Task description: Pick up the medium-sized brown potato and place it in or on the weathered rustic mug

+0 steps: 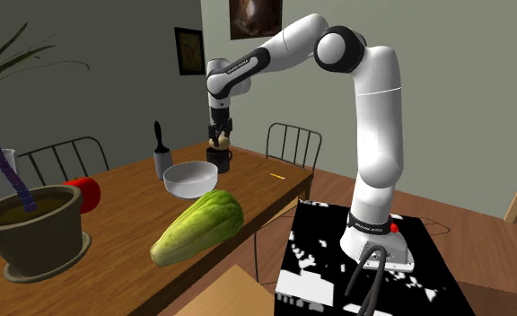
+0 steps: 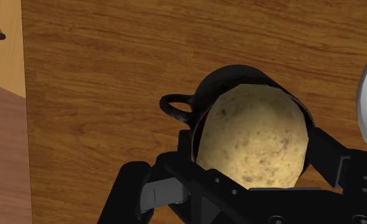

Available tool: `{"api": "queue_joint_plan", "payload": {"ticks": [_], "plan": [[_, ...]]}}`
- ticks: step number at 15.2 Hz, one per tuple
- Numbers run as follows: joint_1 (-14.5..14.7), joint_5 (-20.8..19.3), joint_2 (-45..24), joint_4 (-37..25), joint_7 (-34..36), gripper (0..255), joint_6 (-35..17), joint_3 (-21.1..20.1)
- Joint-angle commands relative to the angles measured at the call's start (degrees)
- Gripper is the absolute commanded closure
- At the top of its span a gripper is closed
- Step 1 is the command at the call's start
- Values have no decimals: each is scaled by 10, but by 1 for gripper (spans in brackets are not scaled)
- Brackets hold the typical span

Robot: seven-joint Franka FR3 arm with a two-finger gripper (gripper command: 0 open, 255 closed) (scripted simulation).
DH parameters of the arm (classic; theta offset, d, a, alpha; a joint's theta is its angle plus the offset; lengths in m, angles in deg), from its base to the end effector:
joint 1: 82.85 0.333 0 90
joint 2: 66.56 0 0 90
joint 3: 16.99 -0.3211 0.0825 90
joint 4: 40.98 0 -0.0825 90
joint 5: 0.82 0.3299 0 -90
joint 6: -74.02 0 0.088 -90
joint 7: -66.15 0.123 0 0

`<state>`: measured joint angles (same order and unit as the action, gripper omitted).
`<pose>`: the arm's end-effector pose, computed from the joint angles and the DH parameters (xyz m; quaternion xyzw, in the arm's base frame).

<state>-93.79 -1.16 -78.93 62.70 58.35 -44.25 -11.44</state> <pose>0.5518 -0.1601 0.4393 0.9970 -0.0731 0.0167 0.0169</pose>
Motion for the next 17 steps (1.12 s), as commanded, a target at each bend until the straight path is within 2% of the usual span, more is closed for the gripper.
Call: {"api": "queue_joint_plan", "payload": {"ticks": [1,5,9,17], "plan": [[0,0,0,0,0,0,0,0],[0,0,0,0,0,0,0,0],[1,-2,20,-47,1,0,67,0],[1,-2,20,-47,1,0,67,0]]}}
